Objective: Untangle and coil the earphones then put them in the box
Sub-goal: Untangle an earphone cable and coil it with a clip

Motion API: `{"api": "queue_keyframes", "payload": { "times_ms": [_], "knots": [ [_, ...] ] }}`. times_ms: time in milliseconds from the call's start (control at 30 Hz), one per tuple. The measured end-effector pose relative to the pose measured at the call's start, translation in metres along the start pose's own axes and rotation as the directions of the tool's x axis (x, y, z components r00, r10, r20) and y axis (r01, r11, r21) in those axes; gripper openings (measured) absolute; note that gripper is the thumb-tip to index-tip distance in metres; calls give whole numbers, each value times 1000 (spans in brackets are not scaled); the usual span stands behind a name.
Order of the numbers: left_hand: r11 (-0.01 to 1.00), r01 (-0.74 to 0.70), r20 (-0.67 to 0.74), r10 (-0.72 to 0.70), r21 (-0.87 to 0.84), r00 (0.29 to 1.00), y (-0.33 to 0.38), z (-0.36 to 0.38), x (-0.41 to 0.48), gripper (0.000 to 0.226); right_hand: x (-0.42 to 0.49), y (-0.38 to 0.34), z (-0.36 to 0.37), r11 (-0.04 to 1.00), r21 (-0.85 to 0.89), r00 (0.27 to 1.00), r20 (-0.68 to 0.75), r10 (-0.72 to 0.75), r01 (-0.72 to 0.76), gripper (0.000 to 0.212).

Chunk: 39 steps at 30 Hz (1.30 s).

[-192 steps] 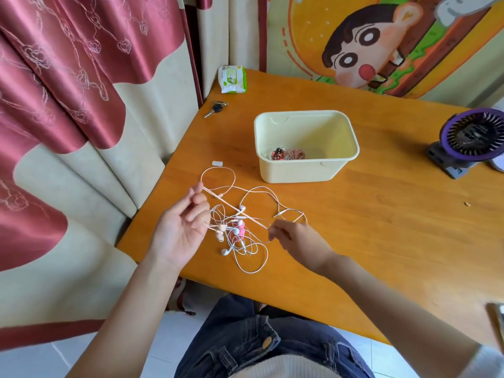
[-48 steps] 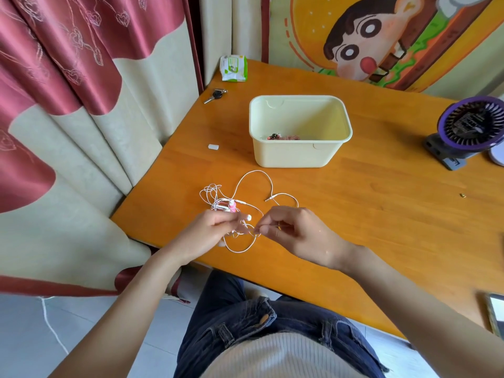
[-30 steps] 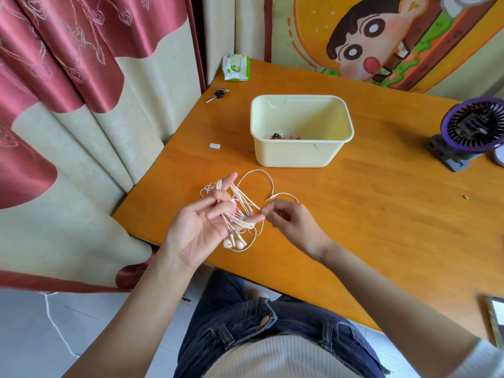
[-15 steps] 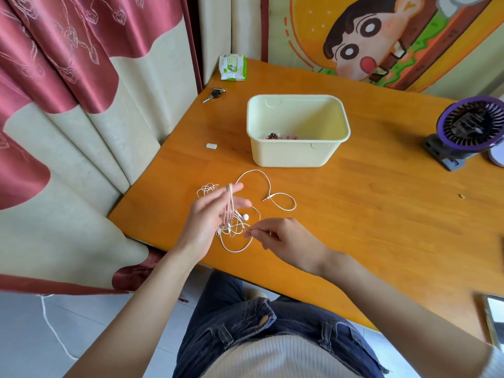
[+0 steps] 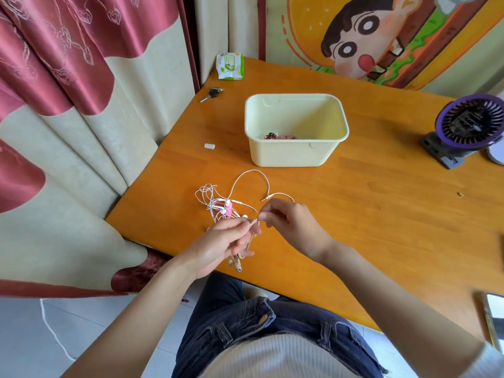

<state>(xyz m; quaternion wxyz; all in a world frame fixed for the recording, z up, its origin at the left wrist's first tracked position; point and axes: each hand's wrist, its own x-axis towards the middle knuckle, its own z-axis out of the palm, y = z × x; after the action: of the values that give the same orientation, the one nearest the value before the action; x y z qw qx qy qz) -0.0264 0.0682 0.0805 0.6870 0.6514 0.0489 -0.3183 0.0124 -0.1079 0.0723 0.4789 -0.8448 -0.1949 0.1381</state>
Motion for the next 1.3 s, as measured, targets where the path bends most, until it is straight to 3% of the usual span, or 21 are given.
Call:
{"api": "queue_keyframes", "payload": {
  "times_ms": [133,267,367,433,533,600,667,767,833,933,1067,1133,1300],
  "knots": [
    [971,-4,-19,0,-240,1000,-3,-4,-2,22,-5,5,17,999,14,999,31,31,-32,18],
    [910,-16,-22,8,-413,1000,-5,-9,-4,17,-6,6,29,999,-17,998,51,-29,29,25],
    [903,0,0,0,-429,1000,-6,-12,-5,18,-1,6,31,998,-62,1000,16,-19,20,20],
    [918,7,11,-3,-396,1000,-5,-14,-5,20,3,1,29,999,-30,994,99,45,-42,24],
    [943,-5,-12,1,-332,1000,-4,-21,-3,23,10,-8,27,962,182,954,259,154,-205,32],
    [948,-28,-38,17,-317,999,-3,-28,-1,23,20,-7,26,880,347,918,340,205,-325,25],
    [950,-56,-78,33,-309,996,0,-37,0,24,35,3,28,826,396,900,337,276,-402,14],
    [979,-84,-210,45,-183,977,2,-54,3,33,57,27,40,882,149,894,106,434,-446,16],
    [996,-60,-346,32,-71,938,-1,-67,8,35,70,37,49,899,-60,901,-12,434,-434,22],
    [1000,3,-494,9,24,869,-6,-82,12,30,84,45,61,896,-234,916,49,399,-378,35],
    [962,154,-533,-10,226,846,-10,-95,15,26,88,49,84,821,-475,878,181,443,-316,61],
    [933,184,-534,10,309,845,-12,-100,19,19,85,54,93,809,-495,870,188,455,-316,57],
    [902,177,-524,63,395,849,-18,-108,35,9,81,64,98,868,-373,895,174,411,-327,25]
  ]
}}
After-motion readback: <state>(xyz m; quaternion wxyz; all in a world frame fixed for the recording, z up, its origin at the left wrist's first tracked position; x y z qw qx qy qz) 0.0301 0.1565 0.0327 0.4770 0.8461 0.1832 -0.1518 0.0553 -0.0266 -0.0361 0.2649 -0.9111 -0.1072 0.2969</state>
